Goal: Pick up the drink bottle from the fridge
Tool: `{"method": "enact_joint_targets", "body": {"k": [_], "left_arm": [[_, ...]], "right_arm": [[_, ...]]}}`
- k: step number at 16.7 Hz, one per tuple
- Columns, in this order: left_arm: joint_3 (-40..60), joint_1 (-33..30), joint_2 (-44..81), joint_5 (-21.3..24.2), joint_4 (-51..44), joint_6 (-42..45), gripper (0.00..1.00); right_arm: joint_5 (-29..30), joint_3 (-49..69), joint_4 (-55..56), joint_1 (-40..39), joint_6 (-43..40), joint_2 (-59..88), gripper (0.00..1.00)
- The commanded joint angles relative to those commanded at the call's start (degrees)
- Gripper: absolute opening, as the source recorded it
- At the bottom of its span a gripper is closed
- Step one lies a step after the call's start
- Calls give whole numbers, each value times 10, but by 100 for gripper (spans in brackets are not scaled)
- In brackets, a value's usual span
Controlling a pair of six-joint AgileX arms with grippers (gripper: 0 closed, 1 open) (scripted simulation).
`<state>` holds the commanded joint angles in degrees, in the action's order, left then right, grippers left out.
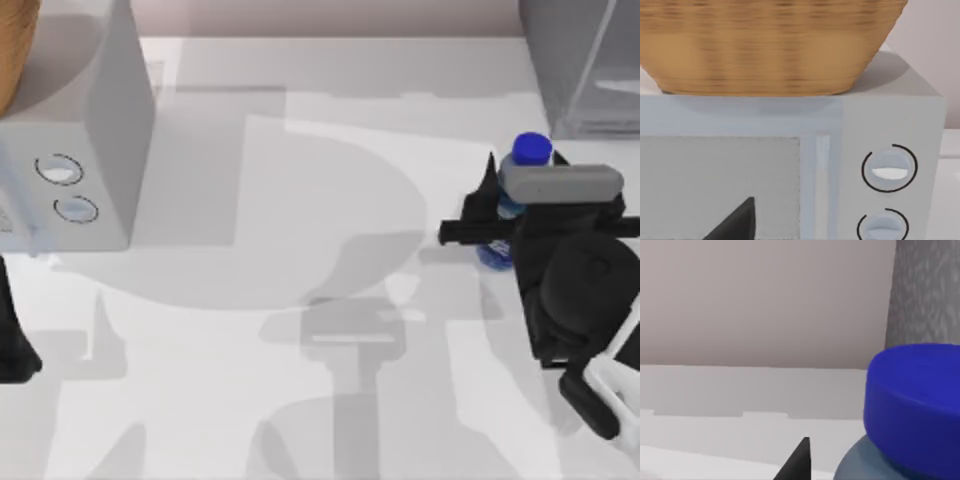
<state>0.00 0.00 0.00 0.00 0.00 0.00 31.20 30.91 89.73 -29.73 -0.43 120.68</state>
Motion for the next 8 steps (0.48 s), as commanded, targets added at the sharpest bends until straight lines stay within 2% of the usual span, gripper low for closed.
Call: {"method": "enact_joint_targets", "body": {"k": [2, 8], "left_arm": [[0, 0, 0, 0, 0, 0, 100], [0, 0, 0, 0, 0, 0, 100]], "right_arm": [[0, 0, 0, 0, 0, 0, 98], [0, 0, 0, 0, 0, 0, 100]]}}
